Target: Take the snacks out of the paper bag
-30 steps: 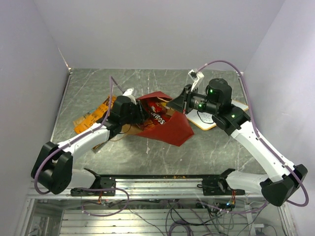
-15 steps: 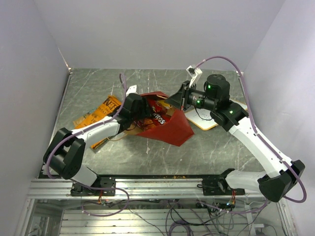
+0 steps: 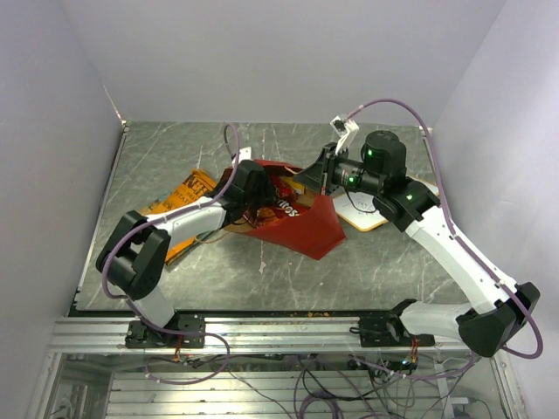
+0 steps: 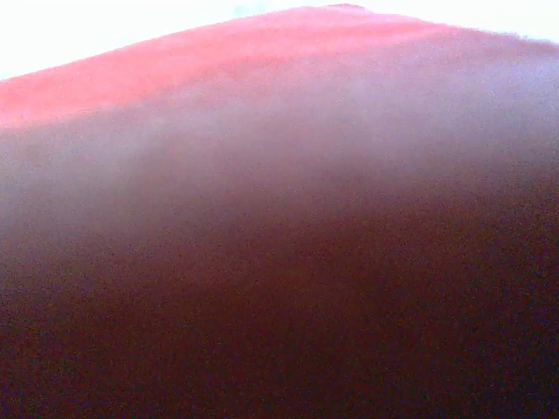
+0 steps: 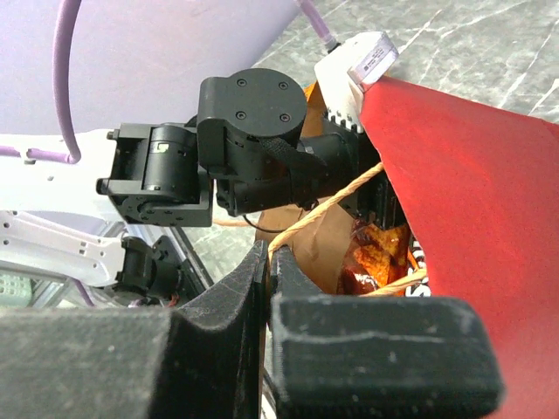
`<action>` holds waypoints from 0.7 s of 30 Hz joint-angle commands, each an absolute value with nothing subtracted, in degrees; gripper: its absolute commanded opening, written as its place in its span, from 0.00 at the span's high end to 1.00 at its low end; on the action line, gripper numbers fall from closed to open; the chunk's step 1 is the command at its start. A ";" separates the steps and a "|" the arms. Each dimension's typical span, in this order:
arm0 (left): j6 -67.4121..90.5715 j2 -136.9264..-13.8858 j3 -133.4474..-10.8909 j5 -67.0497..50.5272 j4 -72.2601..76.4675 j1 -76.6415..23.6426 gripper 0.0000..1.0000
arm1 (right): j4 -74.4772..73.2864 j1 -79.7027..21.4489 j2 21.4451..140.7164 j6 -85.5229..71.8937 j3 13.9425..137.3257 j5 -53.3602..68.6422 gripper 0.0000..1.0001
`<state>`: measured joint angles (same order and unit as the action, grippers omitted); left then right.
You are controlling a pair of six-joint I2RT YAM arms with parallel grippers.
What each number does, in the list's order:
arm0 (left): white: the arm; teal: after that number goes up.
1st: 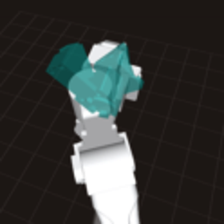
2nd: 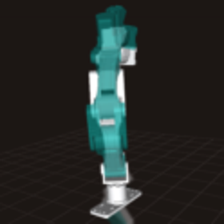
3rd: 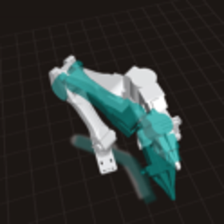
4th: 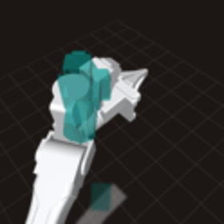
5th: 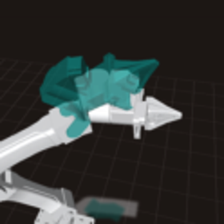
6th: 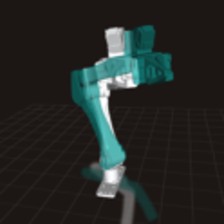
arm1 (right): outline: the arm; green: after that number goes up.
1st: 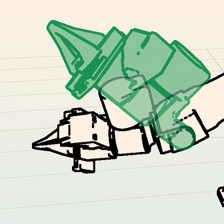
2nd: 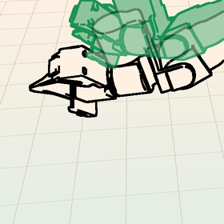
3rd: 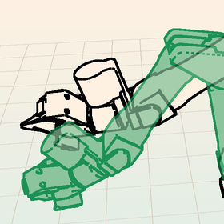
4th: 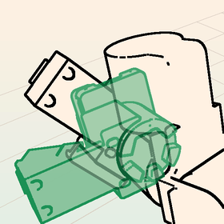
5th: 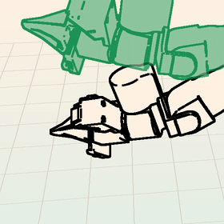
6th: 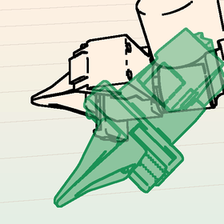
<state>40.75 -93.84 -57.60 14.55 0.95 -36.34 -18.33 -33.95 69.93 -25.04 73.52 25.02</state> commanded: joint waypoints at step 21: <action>41.55 -87.23 -74.34 10.30 -14.77 -37.18 0.93 | -21.89 -33.84 67.10 -22.57 75.38 9.32 1.00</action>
